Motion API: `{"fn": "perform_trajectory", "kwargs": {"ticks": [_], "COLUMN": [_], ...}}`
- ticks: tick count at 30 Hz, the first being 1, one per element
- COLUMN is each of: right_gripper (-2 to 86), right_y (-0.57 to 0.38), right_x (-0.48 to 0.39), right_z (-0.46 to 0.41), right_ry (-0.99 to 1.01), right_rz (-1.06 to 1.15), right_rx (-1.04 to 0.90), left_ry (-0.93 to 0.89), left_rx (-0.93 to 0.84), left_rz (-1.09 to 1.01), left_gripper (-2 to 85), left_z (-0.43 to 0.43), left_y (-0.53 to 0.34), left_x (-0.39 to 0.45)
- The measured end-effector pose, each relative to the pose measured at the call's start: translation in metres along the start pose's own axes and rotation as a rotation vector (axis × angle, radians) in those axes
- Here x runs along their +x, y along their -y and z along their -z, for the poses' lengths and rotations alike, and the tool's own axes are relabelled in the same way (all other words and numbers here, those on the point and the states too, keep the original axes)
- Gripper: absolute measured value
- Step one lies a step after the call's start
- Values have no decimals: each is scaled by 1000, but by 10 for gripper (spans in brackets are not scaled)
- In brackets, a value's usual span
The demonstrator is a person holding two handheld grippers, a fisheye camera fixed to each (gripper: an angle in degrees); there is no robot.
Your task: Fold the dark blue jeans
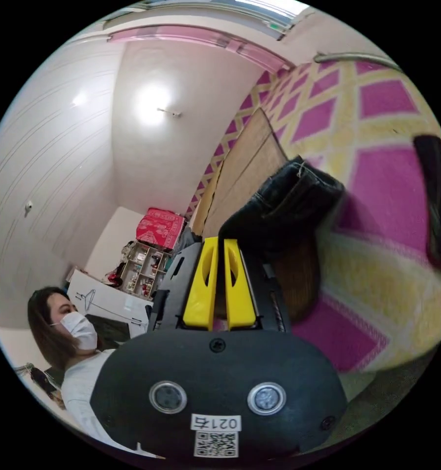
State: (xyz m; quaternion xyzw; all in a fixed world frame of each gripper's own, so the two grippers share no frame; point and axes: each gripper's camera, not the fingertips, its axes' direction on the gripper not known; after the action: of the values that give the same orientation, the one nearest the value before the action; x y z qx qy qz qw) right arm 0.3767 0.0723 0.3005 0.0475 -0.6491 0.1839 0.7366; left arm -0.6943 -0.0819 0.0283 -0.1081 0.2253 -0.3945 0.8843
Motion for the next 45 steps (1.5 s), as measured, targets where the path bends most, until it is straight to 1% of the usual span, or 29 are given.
{"fn": "perform_trajectory", "kwargs": {"ticks": [2, 4, 5, 7, 9, 11, 12, 14, 15, 18, 22, 24, 28, 32, 34, 39, 41, 42, 45], "right_gripper": [10, 16, 20, 41, 62, 76, 79, 78, 77, 73, 80, 84, 91, 93, 94, 102, 69, 25, 5], "right_y": [41, 93, 105, 140, 154, 157, 153, 141, 129, 84, 10, -18, -67, -96, -116, -143, -144, -142, -142], "right_x": [-6, -2, 1, 16, 24, 23, 15, -1, -16, -61, -121, -139, -167, -182, -191, -207, -209, -206, -218], "right_z": [-31, -82, -96, -149, -178, -192, -196, -208, -218, -258, -328, -359, -411, -422, -427, -441, -444, -446, -436], "right_ry": [-28, -86, -109, -233, -334, -398, -411, -415, -416, -421, -323, -301, -304, -346, -382, -392, -451, -522, -528], "right_rz": [14, -3, -13, -36, -29, -21, 13, 93, 165, 374, 632, 718, 882, 1006, 1093, 1151, 1126, 1102, 1063], "right_rx": [-21, -54, -56, -80, -86, -84, -79, -141, -204, -363, -536, -607, -723, -745, -756, -784, -745, -711, -674], "left_ry": [13, 47, 63, 108, 141, 195, 183, 202, 229, 277, 278, 284, 250, 223, 200, 170, 172, 179, 177], "left_rx": [-20, -45, -64, -101, -111, -94, -76, -79, -80, -50, -39, -27, -63, -63, -55, -44, -44, -50, -54], "left_rz": [-21, -3, 23, 69, 116, 162, 158, 119, 70, 39, 77, 103, 117, 100, 96, 102, 87, 80, 61], "left_gripper": [-8, -6, -3, 7, 41, 55, 62, 63, 63, 64, 66, 66, 61, 6, -4, -9, -10, -10, -10], "left_z": [-22, -51, -75, -114, -152, -160, -157, -148, -141, -125, -130, -141, -169, -183, -185, -195, -197, -199, -201], "left_y": [39, 75, 98, 126, 148, 153, 152, 146, 139, 123, 119, 125, 138, 145, 146, 153, 156, 158, 160], "left_x": [8, 9, 5, -7, -30, -47, -53, -55, -53, -55, -65, -73, -84, -91, -95, -100, -98, -96, -92]}}
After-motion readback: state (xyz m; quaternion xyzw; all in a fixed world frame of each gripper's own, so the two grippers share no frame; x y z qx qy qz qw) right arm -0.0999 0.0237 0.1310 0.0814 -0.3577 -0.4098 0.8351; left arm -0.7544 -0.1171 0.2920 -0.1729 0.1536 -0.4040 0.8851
